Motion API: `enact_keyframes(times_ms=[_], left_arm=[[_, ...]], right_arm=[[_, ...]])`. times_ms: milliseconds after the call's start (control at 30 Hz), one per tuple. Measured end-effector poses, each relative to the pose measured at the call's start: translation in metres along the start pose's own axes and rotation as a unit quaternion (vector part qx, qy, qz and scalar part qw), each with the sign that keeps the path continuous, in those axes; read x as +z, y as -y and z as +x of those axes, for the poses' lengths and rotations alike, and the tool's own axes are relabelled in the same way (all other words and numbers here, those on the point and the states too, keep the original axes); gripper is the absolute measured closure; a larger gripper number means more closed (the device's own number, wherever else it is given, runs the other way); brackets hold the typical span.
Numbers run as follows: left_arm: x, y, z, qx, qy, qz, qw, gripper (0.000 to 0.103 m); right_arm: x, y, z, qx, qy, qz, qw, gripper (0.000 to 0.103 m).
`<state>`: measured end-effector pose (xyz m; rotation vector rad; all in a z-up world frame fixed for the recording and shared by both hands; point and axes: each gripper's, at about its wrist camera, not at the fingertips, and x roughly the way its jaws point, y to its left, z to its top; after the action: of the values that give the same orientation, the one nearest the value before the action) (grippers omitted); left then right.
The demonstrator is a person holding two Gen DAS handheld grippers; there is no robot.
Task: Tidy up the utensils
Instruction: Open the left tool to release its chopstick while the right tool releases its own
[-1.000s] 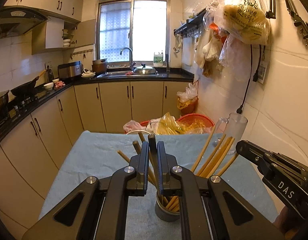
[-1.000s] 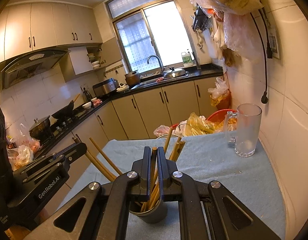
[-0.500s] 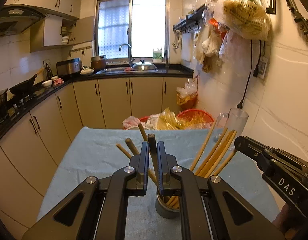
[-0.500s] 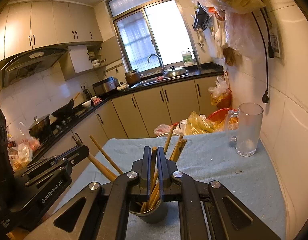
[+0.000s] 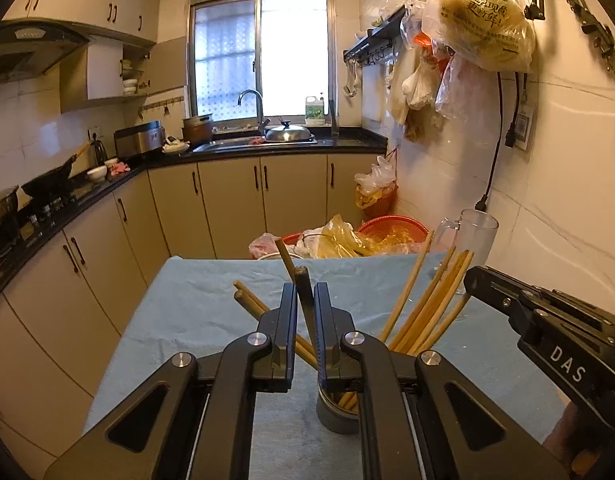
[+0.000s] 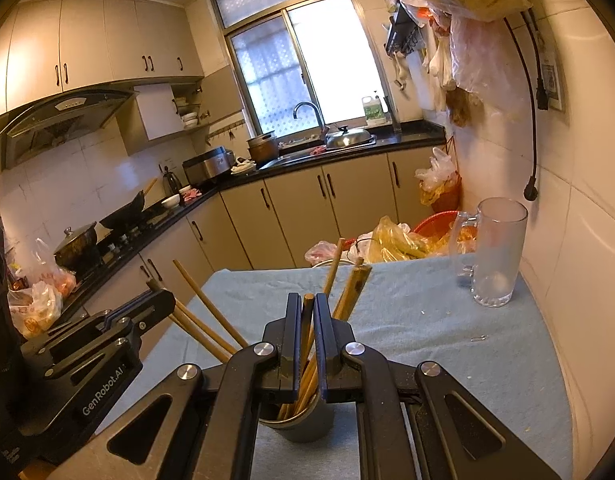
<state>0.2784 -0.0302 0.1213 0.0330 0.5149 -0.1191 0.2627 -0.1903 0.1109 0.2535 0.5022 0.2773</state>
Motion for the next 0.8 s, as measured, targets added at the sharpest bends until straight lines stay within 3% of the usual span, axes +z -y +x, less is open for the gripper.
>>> enact_keyframes(times_ms=[800], left_arm=[[-0.0049, 0.0037, 0.0014, 0.016, 0.009, 0.017, 0.9997, 0.095]], right_arm=[[-0.0005, 0.003, 0.0045, 0.0, 0.004, 0.006, 1.0, 0.096]])
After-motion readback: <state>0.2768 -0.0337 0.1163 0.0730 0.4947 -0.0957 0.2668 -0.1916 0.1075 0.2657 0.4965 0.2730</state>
